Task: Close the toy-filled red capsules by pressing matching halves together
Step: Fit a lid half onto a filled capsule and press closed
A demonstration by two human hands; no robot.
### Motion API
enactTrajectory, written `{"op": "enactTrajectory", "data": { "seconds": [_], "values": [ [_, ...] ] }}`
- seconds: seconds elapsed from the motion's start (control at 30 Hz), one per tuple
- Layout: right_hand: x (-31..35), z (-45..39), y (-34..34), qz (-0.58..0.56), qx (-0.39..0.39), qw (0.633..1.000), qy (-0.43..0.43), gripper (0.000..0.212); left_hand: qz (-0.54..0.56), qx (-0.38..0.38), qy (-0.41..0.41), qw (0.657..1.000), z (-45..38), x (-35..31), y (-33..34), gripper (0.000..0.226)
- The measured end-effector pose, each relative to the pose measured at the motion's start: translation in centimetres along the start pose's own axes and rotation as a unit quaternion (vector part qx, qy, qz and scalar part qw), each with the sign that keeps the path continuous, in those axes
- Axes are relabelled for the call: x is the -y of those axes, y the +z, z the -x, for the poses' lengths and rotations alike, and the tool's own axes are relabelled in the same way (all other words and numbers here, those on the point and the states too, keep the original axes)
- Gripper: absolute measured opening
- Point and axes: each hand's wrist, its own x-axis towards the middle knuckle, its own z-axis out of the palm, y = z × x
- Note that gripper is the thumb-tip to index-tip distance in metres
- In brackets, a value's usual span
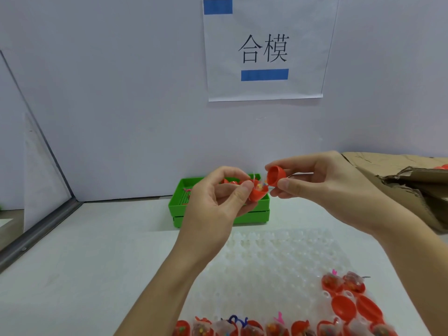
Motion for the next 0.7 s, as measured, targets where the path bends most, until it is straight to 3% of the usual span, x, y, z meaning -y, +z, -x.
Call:
{"op": "enactTrajectory", "data": {
  "seconds": [0.43,0.7],
  "values": [
    [0.50,0.27,0.16,0.049,0.009,0.999,0.001,0.029,-0.074,-0.001,-0.021,0.997,0.01,0.07,0.03,0.013],
    [0.27,0.21,0.26,0.046,0.005,0.999,0.004,0.028,-0.136,-0.008,0.025,0.990,0.12,0.60,0.30,0.012]
  ]
}}
